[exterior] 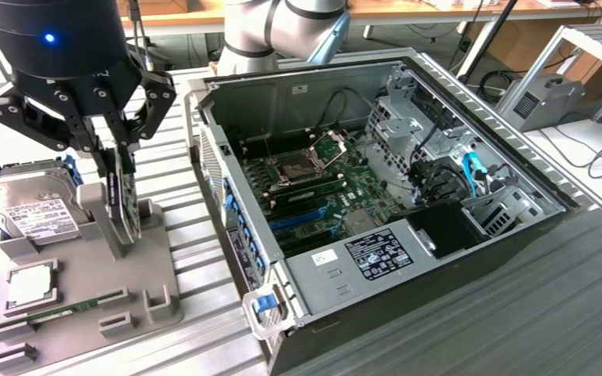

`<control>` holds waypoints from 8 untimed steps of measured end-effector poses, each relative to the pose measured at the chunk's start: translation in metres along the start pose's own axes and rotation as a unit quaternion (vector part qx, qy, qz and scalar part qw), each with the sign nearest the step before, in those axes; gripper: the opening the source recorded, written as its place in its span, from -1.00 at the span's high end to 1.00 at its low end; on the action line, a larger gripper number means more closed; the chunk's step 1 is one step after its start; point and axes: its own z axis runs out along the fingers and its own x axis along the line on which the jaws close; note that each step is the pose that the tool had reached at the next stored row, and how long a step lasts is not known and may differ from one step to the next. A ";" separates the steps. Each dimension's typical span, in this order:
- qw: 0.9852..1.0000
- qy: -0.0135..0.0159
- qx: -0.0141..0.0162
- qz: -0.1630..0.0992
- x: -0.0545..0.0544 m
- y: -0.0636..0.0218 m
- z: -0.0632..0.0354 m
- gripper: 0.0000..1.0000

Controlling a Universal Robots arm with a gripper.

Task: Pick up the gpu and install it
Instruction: 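Pick up the gpu and move the gpu toward the slot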

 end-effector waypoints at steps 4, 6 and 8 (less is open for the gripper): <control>1.000 0.000 0.000 0.000 0.000 0.0000 -0.0007 0.48; 1.000 0.000 0.000 0.000 0.000 0.0000 -0.0010 0.48; 1.000 0.000 0.000 0.000 0.000 0.0000 -0.0014 0.48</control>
